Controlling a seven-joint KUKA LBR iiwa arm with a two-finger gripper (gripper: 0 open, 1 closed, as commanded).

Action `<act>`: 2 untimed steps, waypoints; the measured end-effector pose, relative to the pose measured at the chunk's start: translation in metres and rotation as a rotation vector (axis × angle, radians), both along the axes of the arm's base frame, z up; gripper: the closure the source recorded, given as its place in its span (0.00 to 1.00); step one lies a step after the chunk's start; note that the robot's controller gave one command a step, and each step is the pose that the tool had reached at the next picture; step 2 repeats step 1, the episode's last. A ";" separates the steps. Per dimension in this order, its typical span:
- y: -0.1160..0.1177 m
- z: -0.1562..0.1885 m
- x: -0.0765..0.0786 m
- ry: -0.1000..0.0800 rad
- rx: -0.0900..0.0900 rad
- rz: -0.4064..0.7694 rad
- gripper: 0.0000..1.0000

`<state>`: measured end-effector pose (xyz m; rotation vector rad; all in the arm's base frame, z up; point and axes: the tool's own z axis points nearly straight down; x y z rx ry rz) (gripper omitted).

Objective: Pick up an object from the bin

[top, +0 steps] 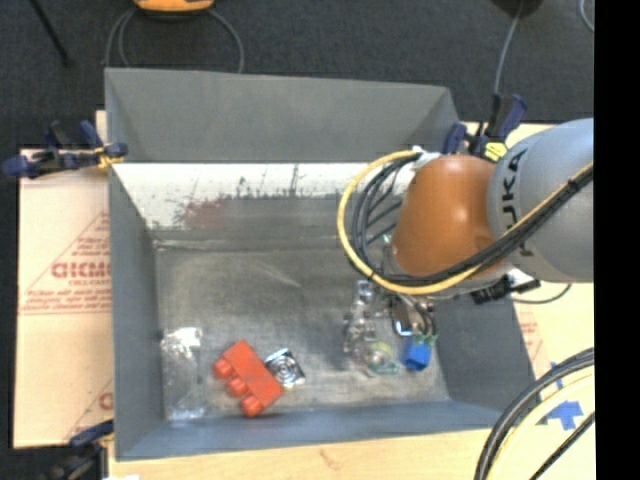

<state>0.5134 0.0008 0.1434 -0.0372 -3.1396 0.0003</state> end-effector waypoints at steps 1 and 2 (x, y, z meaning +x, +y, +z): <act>0.018 0.098 0.006 -0.014 0.000 0.092 1.00; 0.018 0.098 0.006 -0.014 0.000 0.092 1.00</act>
Offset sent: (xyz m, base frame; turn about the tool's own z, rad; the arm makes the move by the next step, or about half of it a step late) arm 0.0028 0.0180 0.0931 -0.0923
